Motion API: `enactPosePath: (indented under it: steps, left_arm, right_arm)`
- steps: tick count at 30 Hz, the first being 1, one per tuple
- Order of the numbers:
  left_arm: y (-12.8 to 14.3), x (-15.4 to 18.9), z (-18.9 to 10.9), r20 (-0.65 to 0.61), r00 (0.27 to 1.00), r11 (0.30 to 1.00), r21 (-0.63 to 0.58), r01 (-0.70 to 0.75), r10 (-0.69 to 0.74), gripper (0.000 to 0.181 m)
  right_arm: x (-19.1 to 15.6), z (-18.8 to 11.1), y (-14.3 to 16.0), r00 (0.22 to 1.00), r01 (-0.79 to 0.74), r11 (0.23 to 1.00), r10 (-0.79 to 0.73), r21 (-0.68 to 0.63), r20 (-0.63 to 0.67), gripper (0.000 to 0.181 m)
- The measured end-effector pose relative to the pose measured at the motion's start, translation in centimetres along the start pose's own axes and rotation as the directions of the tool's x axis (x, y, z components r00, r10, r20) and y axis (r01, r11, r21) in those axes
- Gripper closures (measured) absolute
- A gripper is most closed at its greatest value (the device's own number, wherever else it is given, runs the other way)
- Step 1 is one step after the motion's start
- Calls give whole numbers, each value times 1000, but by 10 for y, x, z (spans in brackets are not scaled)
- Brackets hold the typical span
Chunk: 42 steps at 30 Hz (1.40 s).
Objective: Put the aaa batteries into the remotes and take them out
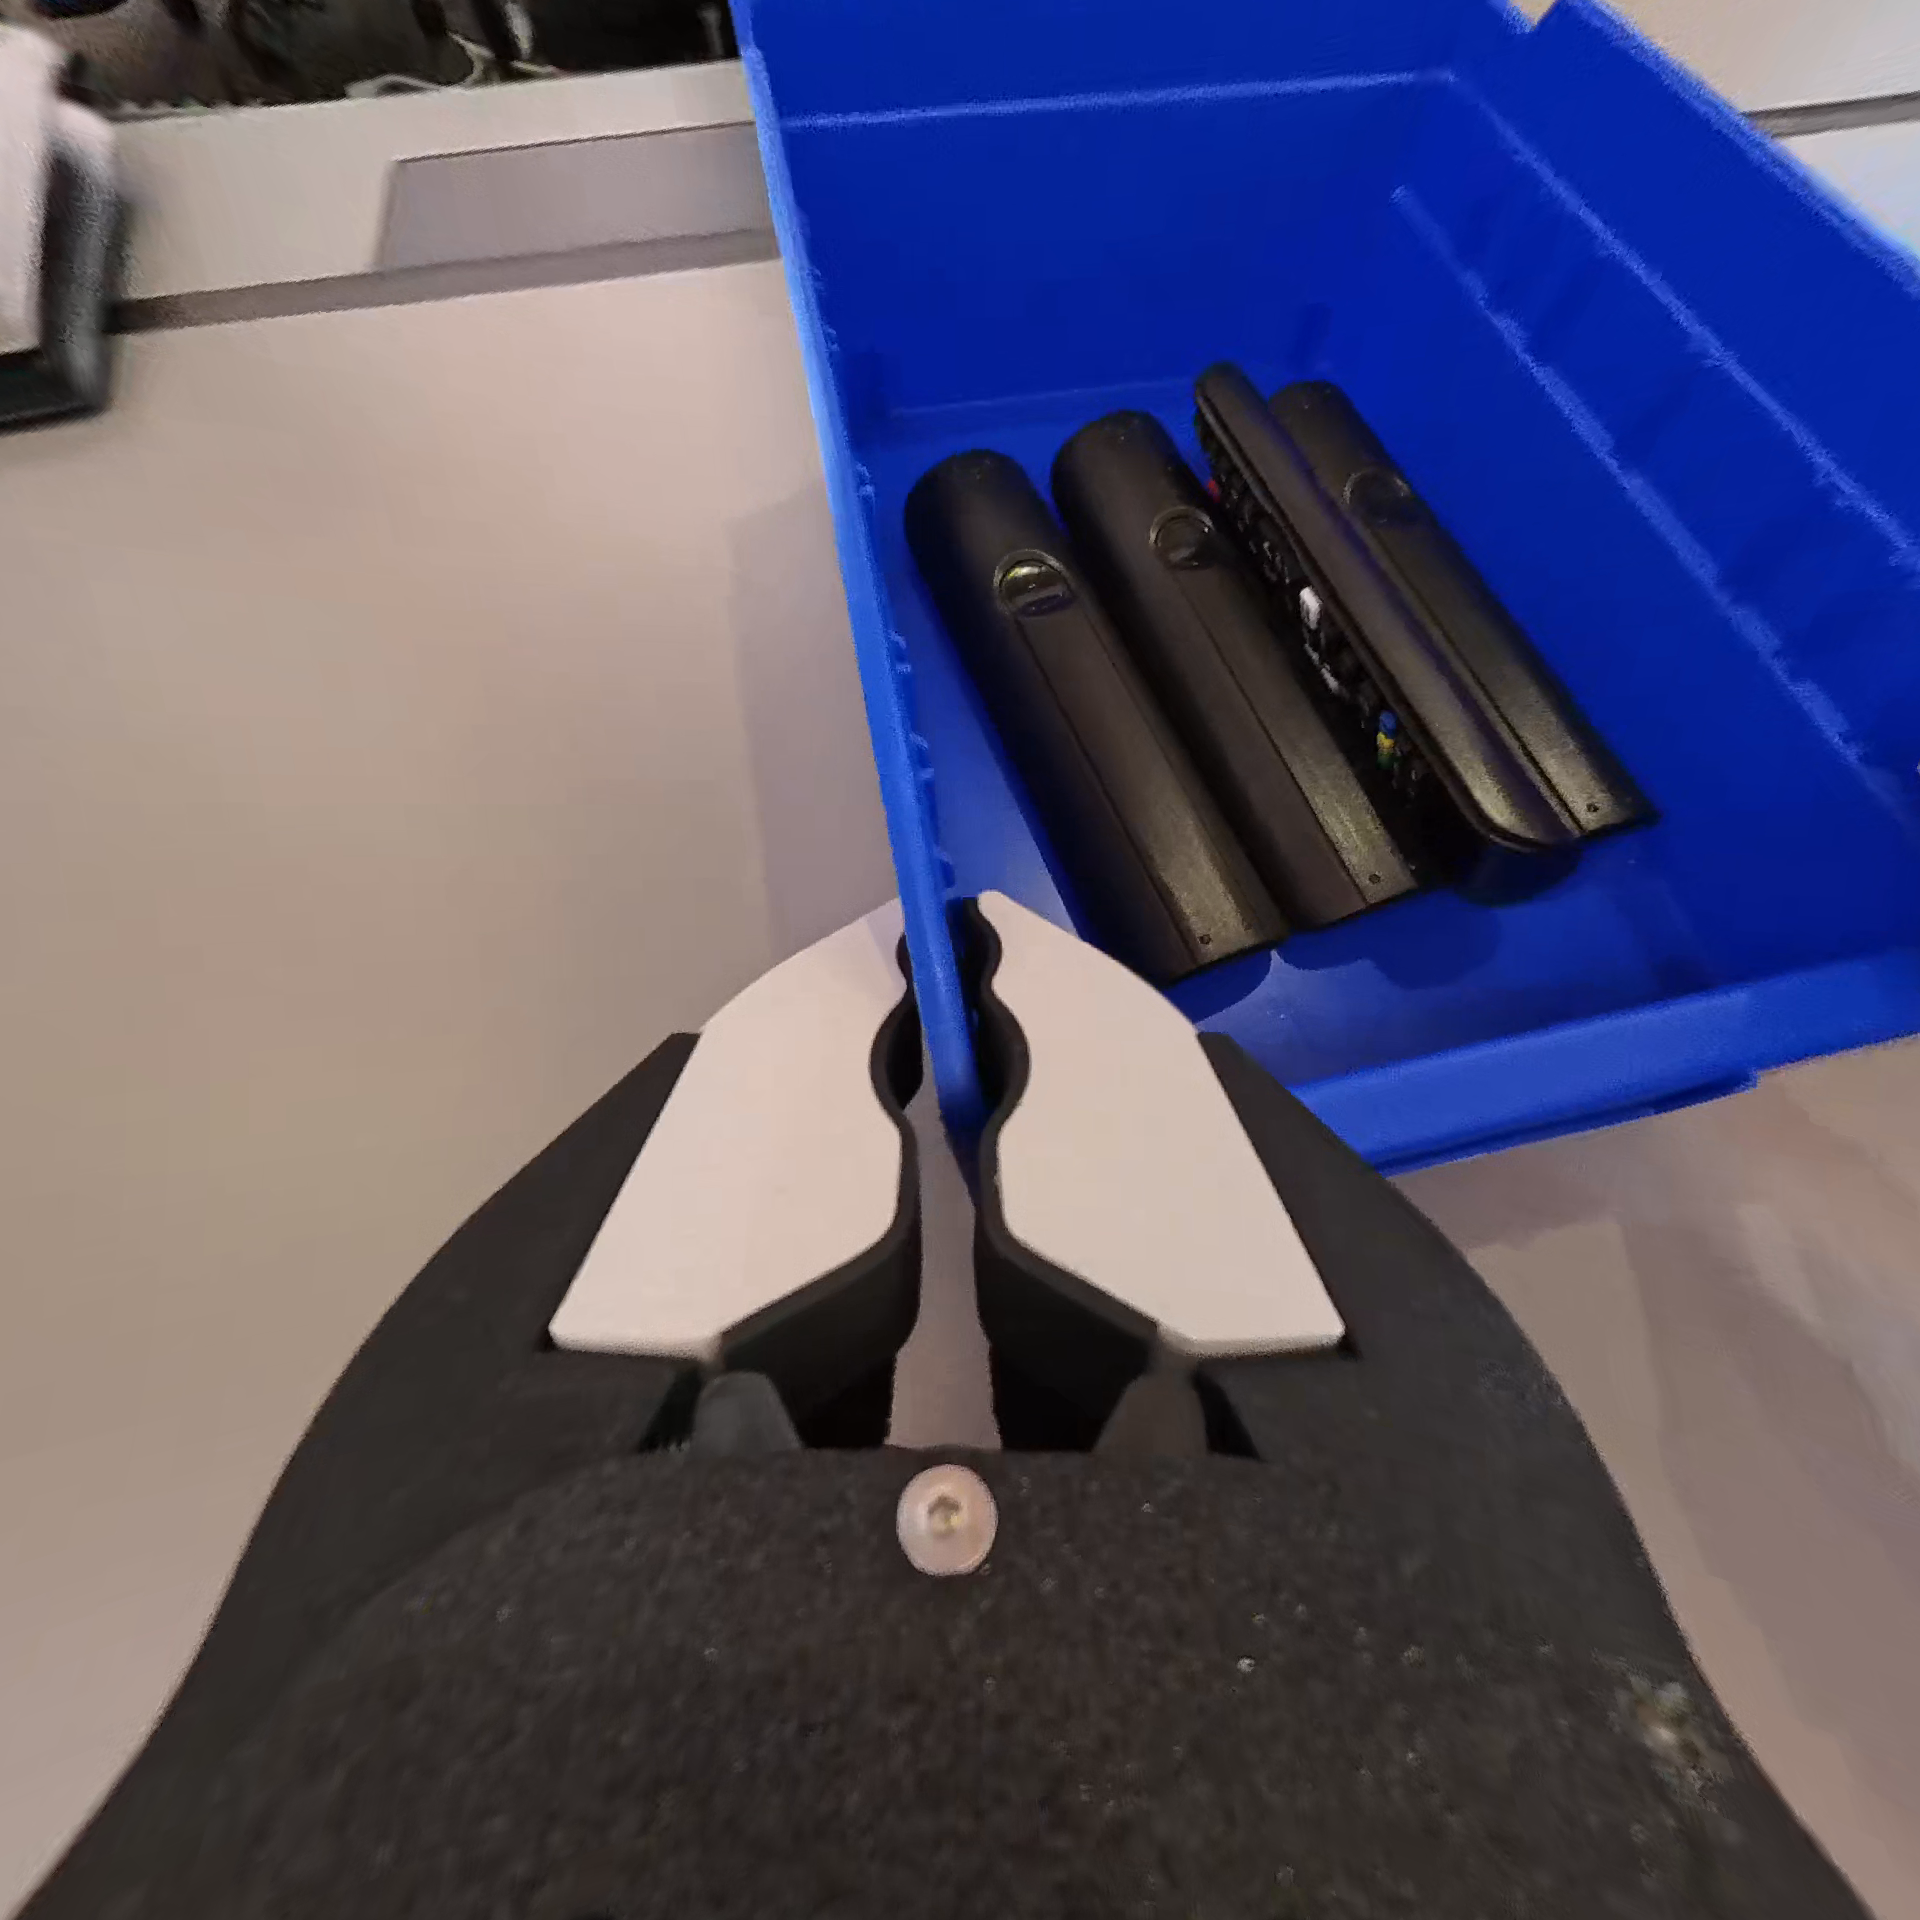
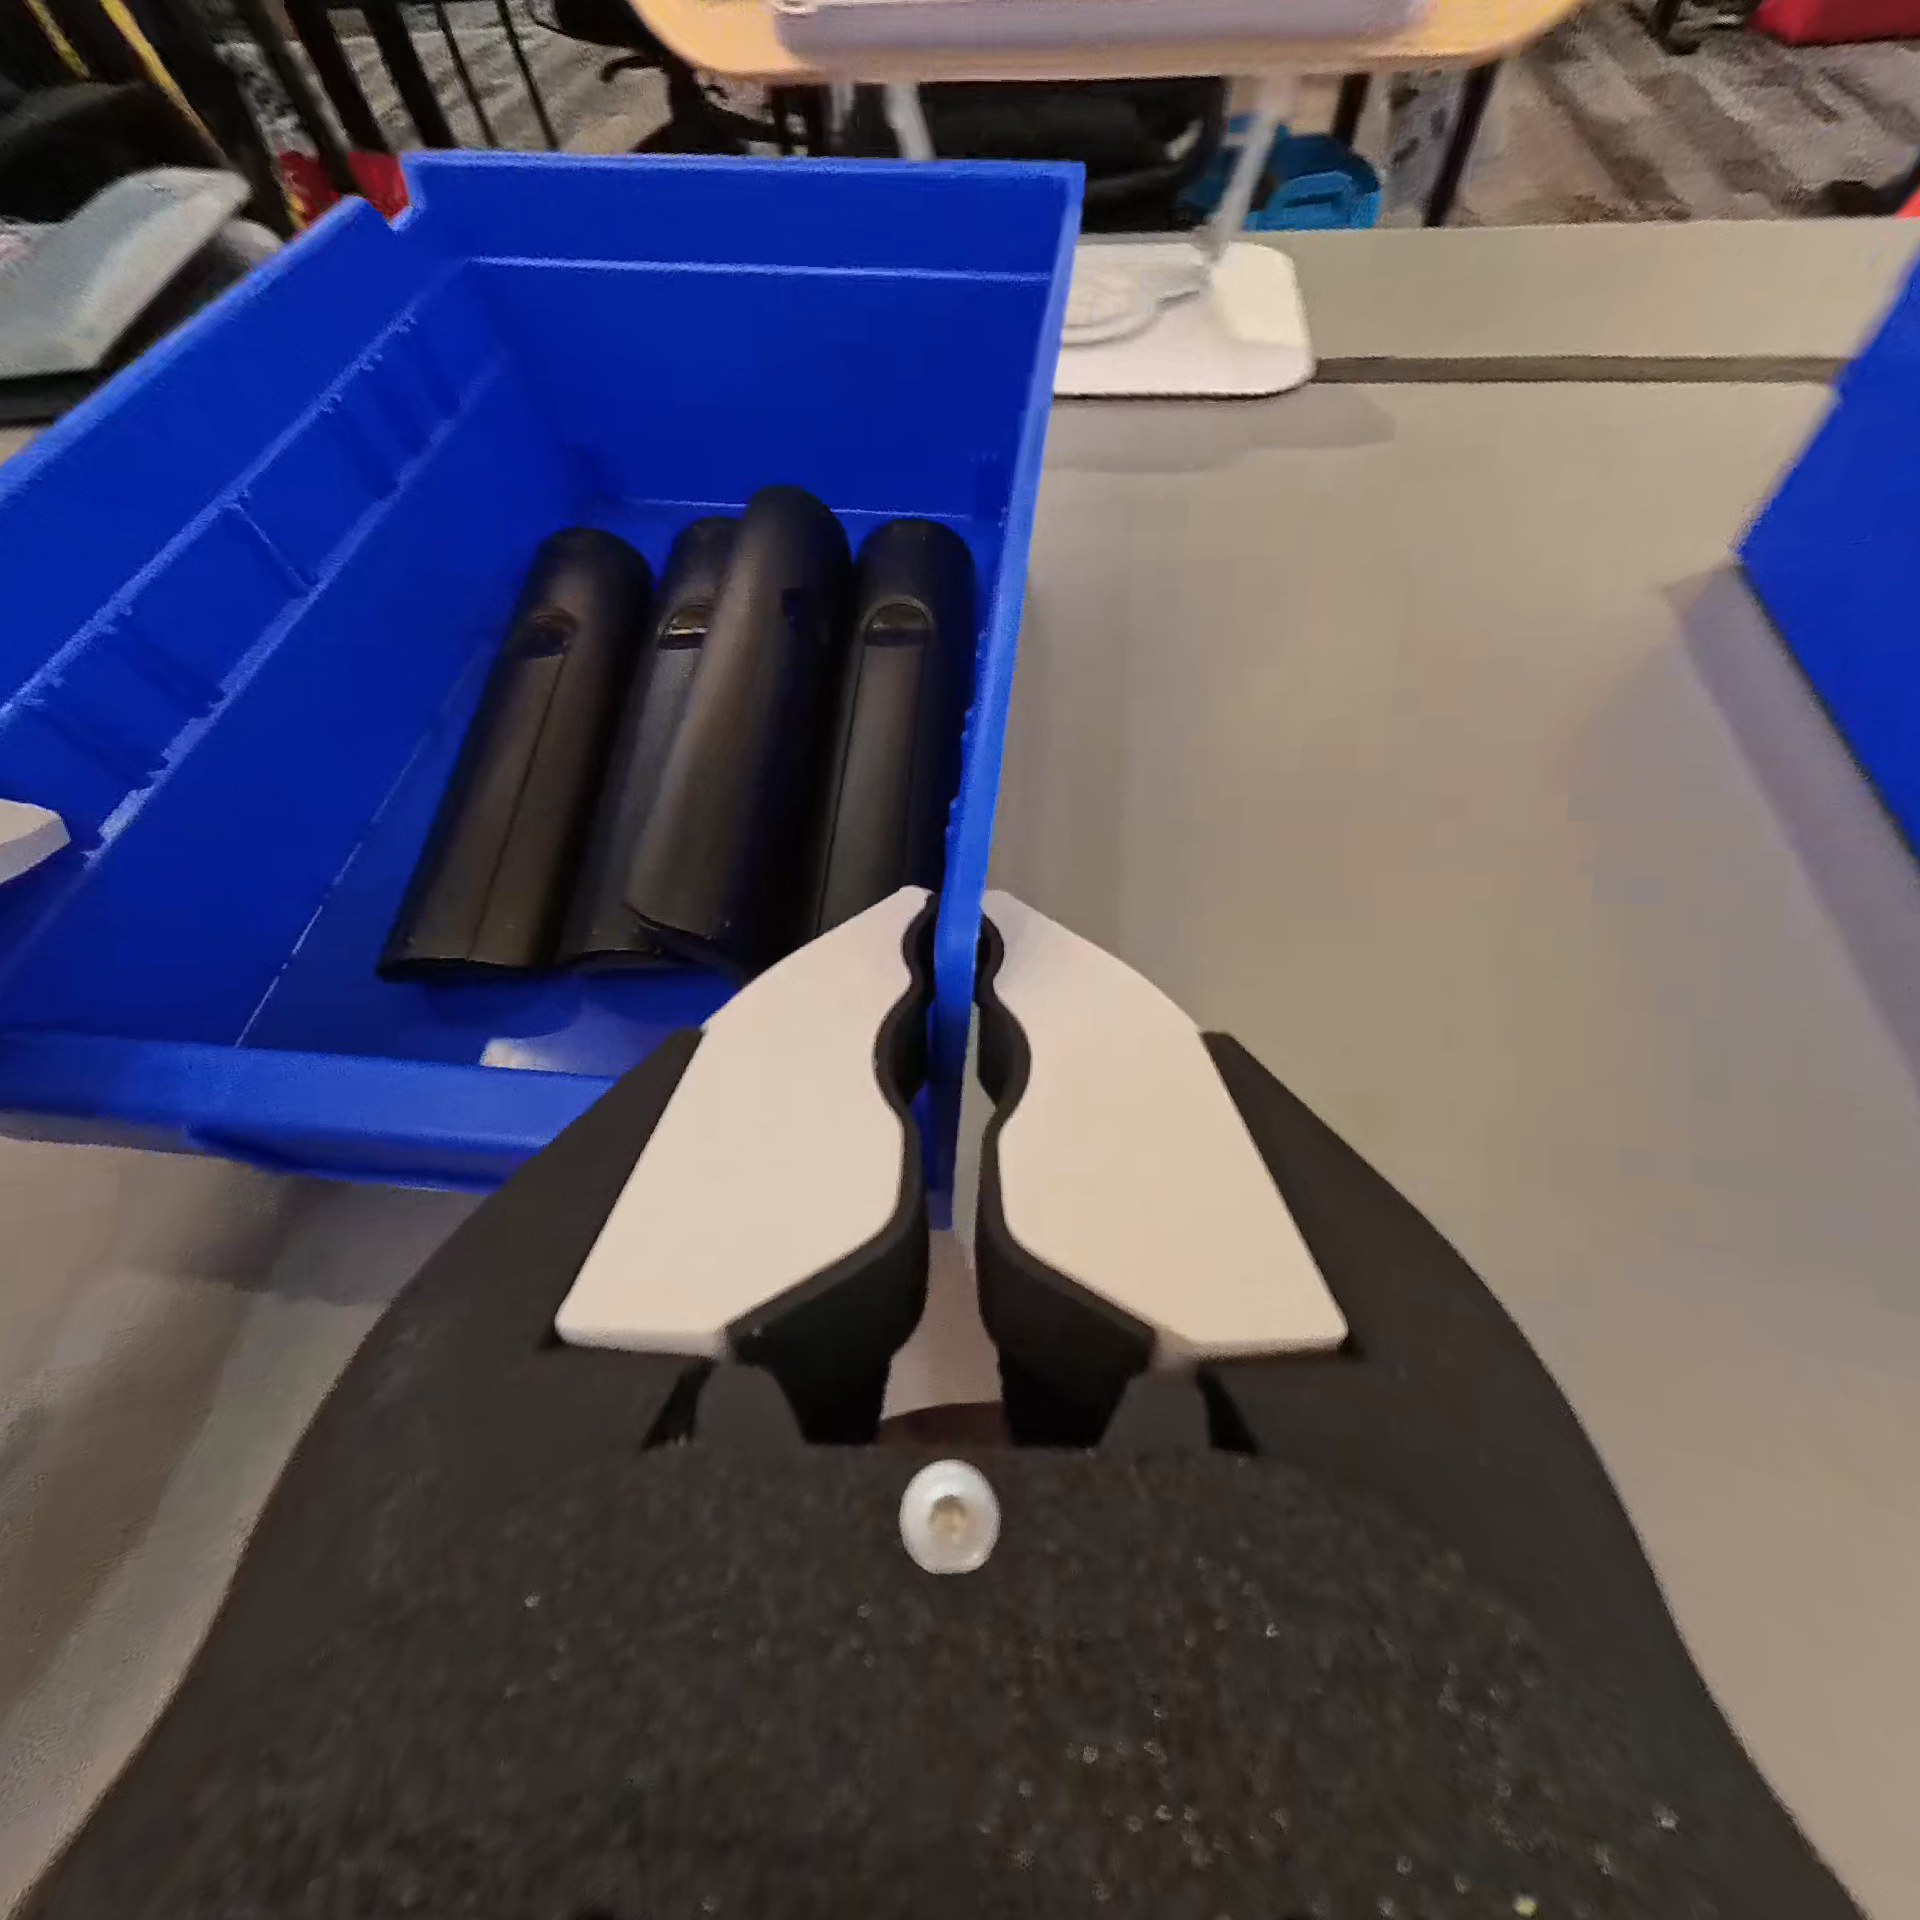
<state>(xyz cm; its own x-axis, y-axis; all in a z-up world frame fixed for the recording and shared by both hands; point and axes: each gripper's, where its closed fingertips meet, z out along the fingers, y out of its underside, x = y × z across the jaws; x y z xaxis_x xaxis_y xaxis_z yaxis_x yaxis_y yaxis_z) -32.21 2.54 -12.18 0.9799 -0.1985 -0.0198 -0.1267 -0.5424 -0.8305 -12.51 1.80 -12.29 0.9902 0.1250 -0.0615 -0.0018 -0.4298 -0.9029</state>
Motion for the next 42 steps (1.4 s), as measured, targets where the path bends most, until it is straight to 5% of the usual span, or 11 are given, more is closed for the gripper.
enactPosePath:
  steps: [6, 11, 18, 21, 23, 27, 31, 33, 37, 42]
  left_arm:
    - [2, -124, -26, 78, 997, 999, 24, 25, -27, 178]
    - [21, -199, -35, 122, 992, 999, 15, 35, -37, 178]
    - [32, -218, -21, 78, 992, 995, 11, 103, -104, 177]
    - [31, -219, -21, 66, 988, 990, 33, 136, -138, 176]
    - [31, -221, -30, 91, 986, 990, 24, 141, -143, 157]
    - [-11, -218, -84, 146, 974, 971, 186, 148, -176, 136]
    - [-37, -137, -104, -88, 986, 958, 239, 159, -142, 114]
    - [-25, -82, -101, -219, 966, 966, 184, 179, -137, 110]
    - [16, -2, -90, -286, 953, 982, 128, 142, -100, 110]
    - [65, 49, -68, -298, 953, 996, 50, 72, -54, 114]
  right_arm:
    - [-124, 23, -21, 995, 46, 998, -50, 50, 83, 177]
    - [-204, 48, -10, 988, 72, 997, -72, 3, 137, 177]
    - [-225, 56, -1, 975, -19, 1000, 16, 14, 219, 173]
    - [-225, 50, 0, 955, 53, 999, -47, -13, 294, 171]
    - [-222, 30, -8, 913, 110, 994, -105, 12, 395, 166]
    - [-168, -31, -30, 787, 266, 956, -291, 126, 545, 143]
    - [-50, -70, -48, 764, 336, 918, -396, 209, 510, 130]
    - [22, -83, -50, 816, 328, 924, -382, 196, 434, 122]
    - [151, -120, -48, 923, 210, 944, -278, 255, 266, 109]
    - [269, -156, -2, 997, -16, 941, -11, 339, 77, 107]
